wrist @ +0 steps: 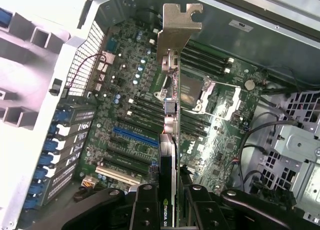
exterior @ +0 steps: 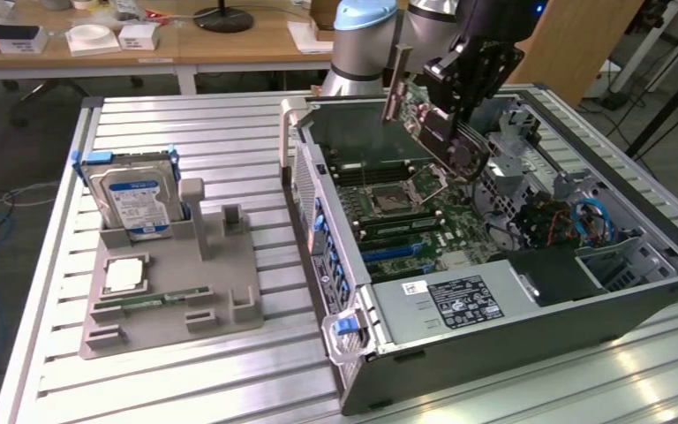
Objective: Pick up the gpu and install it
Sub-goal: 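Insert the gpu into the slot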
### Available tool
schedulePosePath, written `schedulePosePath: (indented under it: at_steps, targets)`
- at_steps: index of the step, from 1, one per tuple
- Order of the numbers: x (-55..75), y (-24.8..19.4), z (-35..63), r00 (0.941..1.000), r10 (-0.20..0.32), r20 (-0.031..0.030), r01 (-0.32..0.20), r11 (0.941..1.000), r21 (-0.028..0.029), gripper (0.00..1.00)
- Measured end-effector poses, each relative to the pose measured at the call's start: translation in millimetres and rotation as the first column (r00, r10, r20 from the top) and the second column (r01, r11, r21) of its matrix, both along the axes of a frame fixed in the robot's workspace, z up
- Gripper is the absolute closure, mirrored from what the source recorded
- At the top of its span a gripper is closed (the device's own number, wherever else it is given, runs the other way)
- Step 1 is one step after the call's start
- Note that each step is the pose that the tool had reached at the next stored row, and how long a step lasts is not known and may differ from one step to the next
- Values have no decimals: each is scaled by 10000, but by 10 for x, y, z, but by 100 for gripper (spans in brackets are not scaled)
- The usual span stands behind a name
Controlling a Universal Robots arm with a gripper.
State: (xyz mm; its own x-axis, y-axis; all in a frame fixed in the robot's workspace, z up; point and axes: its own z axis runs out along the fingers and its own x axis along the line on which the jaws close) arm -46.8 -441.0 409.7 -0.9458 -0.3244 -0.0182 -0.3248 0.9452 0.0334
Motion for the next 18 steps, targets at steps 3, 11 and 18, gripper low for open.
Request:
schedulePosePath:
  at_steps: [3, 11, 18]
  targets:
    - [0, 1, 0, 9999, 116, 0, -116, 9999, 0, 74]
    - [0, 5, -1, 9991, 420, 0, -420, 9991, 0, 74]
    - [0, 6, -2, 9978, 661, 0, -661, 9978, -1, 74]
